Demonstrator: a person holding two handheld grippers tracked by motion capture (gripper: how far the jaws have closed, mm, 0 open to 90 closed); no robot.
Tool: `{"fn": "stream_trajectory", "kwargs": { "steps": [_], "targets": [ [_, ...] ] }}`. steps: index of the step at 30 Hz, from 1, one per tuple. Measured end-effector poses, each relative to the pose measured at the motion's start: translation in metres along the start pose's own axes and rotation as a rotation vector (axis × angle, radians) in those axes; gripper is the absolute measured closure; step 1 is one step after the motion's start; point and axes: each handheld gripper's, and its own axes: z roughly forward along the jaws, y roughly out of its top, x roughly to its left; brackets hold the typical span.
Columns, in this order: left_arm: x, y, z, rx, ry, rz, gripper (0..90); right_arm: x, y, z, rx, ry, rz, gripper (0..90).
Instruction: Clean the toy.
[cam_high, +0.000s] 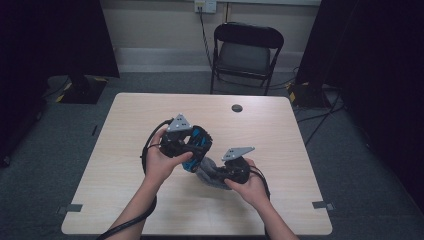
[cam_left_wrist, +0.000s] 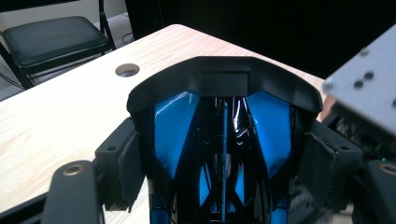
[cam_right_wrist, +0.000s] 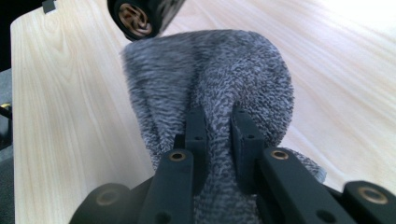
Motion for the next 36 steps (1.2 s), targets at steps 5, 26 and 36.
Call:
{"fn": "stream_trajectory", "kwargs": {
  "steps": [5,26,36],
  "targets": [
    [0.002,-0.006,-0.003,0.014,0.003,0.001,25.4,-0.01,0.004,-0.018,-0.041,-0.041,0.022,79.6],
    [0.001,-0.034,0.001,0.046,-0.007,-0.01,25.4,-0.03,0.023,-0.06,-0.17,-0.107,0.063,79.5],
    [-0.004,-0.037,0.005,0.048,-0.024,-0.005,25.4,-0.03,0.033,-0.064,-0.214,-0.096,0.07,79.6]
  ]
}}
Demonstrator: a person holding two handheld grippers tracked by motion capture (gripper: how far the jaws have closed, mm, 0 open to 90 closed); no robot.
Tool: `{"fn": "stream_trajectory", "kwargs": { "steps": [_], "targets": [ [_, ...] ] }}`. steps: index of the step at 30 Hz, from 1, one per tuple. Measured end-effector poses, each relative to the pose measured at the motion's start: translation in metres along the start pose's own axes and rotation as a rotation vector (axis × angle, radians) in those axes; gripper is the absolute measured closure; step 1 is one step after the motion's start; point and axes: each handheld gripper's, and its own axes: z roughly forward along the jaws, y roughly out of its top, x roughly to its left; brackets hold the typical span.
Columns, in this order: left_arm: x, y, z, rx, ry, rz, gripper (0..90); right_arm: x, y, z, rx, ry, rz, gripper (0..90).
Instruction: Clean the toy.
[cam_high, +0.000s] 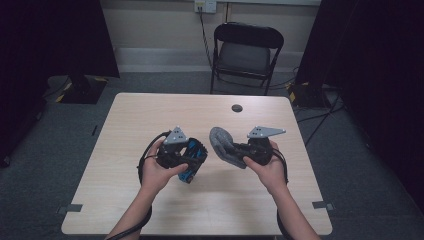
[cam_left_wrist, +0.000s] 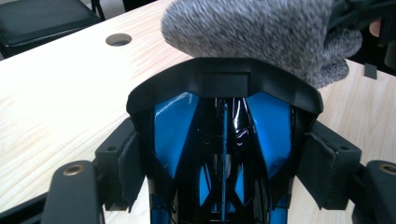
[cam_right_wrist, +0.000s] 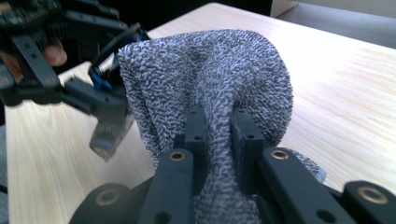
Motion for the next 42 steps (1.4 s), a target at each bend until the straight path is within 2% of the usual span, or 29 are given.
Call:
{"fn": "stream_trajectory", "kwargs": {
  "steps": [2,8,17,26,42],
  "targets": [
    [-0.001,0.0,0.001,0.005,-0.002,0.013,25.4,0.001,0.001,0.001,-0.001,0.006,-0.001,79.6],
    [-0.004,0.0,0.004,0.007,-0.014,0.017,25.4,0.005,0.003,0.004,-0.009,0.021,-0.009,79.6],
    [-0.008,0.003,0.007,0.004,-0.026,0.023,25.4,0.008,0.002,0.01,0.008,0.026,-0.02,79.6],
    [-0.01,0.008,0.006,-0.003,-0.029,0.027,25.4,0.008,-0.008,0.018,0.021,0.04,0.002,79.6],
    [-0.01,0.016,0.006,-0.001,-0.032,0.027,25.4,0.016,-0.02,0.034,0.044,0.072,0.011,79.5]
  ]
}}
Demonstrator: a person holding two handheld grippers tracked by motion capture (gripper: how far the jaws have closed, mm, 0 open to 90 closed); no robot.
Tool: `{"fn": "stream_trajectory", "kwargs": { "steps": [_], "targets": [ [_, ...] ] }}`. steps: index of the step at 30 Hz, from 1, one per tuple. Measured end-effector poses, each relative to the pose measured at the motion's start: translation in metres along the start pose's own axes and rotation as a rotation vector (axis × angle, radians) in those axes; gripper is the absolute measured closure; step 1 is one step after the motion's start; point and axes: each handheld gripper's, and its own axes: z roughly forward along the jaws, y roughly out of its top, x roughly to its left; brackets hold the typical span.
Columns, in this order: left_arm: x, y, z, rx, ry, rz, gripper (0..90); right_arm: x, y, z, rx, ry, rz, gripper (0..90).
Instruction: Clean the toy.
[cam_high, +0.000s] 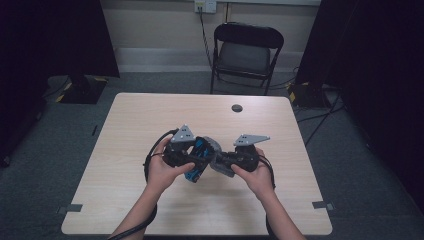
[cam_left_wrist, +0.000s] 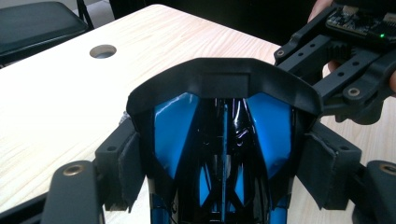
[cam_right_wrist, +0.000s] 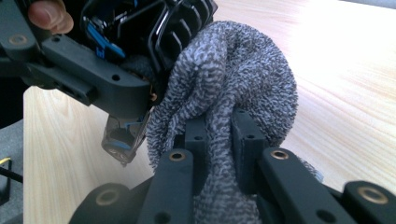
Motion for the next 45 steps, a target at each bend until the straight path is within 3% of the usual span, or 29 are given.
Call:
{"fn": "stream_trajectory", "kwargs": {
  "steps": [18,27,38,43,45],
  "targets": [
    [-0.001,0.014,-0.001,-0.026,0.002,0.003,25.4,0.007,-0.013,0.017,0.016,0.032,0.024,79.4],
    [-0.001,0.02,-0.004,-0.039,0.006,0.008,25.4,0.012,-0.016,0.028,0.048,0.035,0.009,79.4],
    [0.004,0.02,-0.008,-0.058,0.014,-0.009,25.4,0.018,-0.016,0.037,0.127,0.013,-0.063,79.3],
    [0.007,0.02,-0.015,-0.071,0.022,-0.016,25.4,0.017,-0.017,0.032,0.168,-0.019,-0.11,79.2],
    [0.009,0.02,-0.018,-0.076,0.026,-0.018,25.4,0.013,-0.019,0.027,0.166,-0.026,-0.104,79.2]
  ]
}}
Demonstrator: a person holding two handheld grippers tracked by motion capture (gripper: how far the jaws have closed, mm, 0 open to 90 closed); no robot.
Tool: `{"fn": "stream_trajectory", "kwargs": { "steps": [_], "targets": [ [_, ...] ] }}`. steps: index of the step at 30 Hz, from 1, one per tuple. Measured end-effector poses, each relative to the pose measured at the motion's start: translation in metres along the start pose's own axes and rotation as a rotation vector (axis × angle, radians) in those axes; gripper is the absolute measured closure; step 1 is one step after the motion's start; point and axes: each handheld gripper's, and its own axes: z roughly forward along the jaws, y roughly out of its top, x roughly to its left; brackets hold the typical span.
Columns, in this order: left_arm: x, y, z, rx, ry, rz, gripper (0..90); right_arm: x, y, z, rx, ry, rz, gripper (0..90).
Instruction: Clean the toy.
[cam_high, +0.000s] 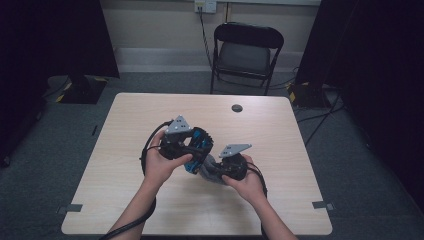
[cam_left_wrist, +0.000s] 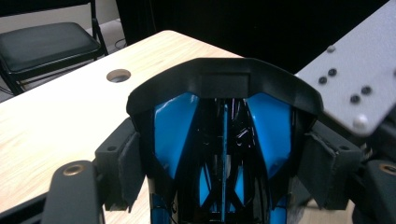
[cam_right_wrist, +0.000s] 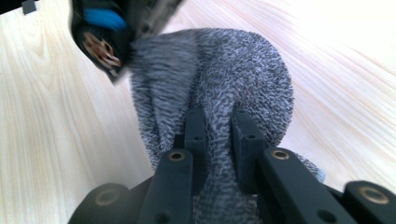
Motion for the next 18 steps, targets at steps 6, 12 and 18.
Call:
{"fn": "stream_trajectory", "kwargs": {
  "steps": [6,12,18],
  "targets": [
    [0.005,-0.005,-0.004,0.014,0.015,-0.004,25.4,-0.014,-0.007,-0.018,-0.023,-0.03,0.039,79.2],
    [0.006,-0.011,-0.003,0.03,0.015,-0.003,25.4,-0.026,0.001,-0.038,-0.075,-0.058,0.061,79.2],
    [0.006,-0.02,0.001,0.046,0.008,-0.01,25.4,-0.033,0.015,-0.058,-0.129,-0.078,0.076,79.2]
  ]
}}
